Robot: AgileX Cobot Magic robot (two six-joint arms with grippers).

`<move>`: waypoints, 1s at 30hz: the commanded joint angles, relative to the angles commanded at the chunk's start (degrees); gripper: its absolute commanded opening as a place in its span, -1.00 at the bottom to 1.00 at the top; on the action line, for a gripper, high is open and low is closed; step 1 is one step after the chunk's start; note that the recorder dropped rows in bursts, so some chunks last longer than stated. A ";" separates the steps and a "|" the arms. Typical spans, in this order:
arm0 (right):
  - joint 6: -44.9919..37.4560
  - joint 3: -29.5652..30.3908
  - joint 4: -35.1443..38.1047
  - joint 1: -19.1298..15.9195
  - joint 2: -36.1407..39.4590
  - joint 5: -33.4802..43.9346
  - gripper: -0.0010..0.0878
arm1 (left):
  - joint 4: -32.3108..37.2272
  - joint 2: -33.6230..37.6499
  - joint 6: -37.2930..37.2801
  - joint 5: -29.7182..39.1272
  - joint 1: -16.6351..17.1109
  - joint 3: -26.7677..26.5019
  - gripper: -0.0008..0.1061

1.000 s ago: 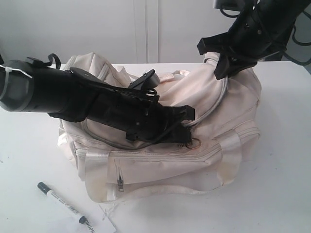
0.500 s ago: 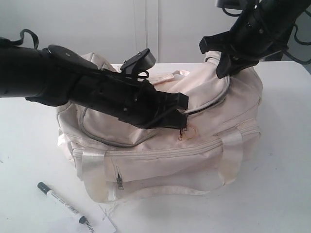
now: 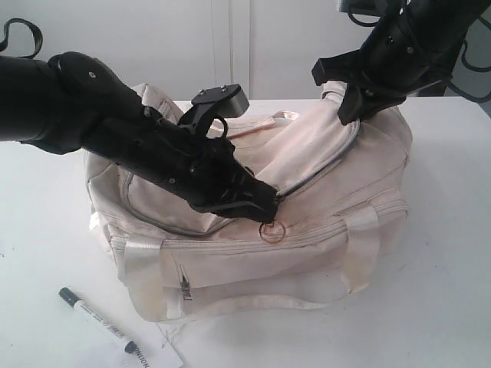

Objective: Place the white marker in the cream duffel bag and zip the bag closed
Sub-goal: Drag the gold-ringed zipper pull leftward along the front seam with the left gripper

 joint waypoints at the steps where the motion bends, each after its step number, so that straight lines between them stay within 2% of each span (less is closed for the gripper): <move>1: 0.00 0.00 -0.29 0.00 0.00 0.00 -0.98 | 0.57 0.00 0.00 0.00 0.00 0.00 -0.99; 12: 0.00 0.00 -1.63 0.00 0.00 0.11 -0.98 | 3.90 -0.39 -0.17 0.13 0.00 0.00 -0.99; 21: 0.00 0.00 -1.49 0.00 0.00 0.11 -0.98 | 6.31 -5.38 -0.89 0.13 0.00 0.00 -0.99; 24: 0.00 0.00 -1.39 0.00 0.38 0.11 -0.98 | 9.64 -6.38 -4.68 -0.47 0.00 0.00 -0.99; 30: 0.00 0.00 -1.27 0.00 0.69 0.24 -0.98 | 20.65 -7.32 -13.79 -0.43 0.00 0.00 -0.99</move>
